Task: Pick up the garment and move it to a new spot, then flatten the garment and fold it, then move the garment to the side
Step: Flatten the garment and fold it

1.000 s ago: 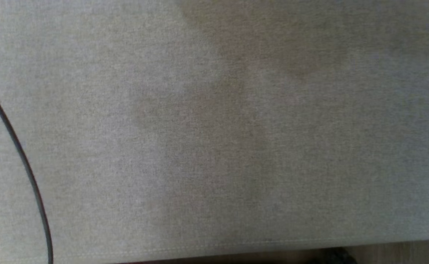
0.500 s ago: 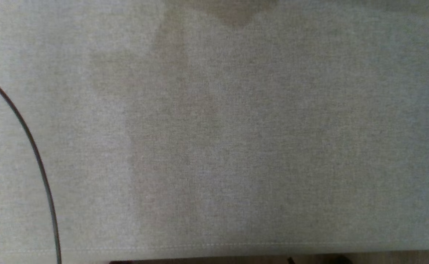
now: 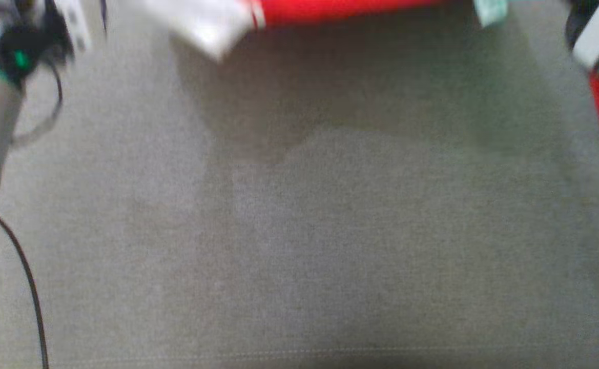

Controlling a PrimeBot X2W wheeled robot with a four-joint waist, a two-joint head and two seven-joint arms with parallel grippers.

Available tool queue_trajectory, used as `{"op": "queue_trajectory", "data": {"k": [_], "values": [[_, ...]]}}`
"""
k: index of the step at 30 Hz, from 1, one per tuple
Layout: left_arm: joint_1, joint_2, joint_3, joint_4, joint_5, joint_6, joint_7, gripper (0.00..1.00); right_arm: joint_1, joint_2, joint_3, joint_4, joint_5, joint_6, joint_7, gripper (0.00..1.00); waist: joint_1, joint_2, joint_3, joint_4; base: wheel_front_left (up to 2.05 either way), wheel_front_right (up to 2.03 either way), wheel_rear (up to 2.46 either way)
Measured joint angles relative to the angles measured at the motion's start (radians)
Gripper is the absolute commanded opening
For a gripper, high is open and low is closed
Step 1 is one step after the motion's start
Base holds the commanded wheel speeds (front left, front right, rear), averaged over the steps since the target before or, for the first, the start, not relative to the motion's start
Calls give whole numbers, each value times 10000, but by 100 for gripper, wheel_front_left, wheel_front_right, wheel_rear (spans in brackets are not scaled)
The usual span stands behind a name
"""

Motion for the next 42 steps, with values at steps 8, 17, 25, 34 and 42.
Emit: {"op": "queue_trajectory", "data": {"k": [8,17,25,34,42], "values": [[2636,1902,-991,-2711,-2238,0,3229,0,1875,-311,132,-374,389,0,2002,0,0,0,-1467,-86,0,0,0],[4575,3544,-1392,-5760,-3898,1091,5423,0,3297,-895,169,-855,652,0,4867,0,0,0,-2235,-327,0,0,0],[5642,4510,-1544,-7668,-4777,2015,5956,0,4271,-1758,207,-1743,734,0,7444,0,0,0,-2152,-426,0,0,0],[5758,4911,-1212,-8500,-5407,2656,6337,0,4105,-2326,100,-2368,1202,0,8941,0,0,0,-1711,-556,0,0,0],[4678,4280,-1177,-7741,-5179,2903,6554,0,3157,-2079,-345,-1626,1599,0,8939,0,0,0,-1154,-628,0,0,0]]}}
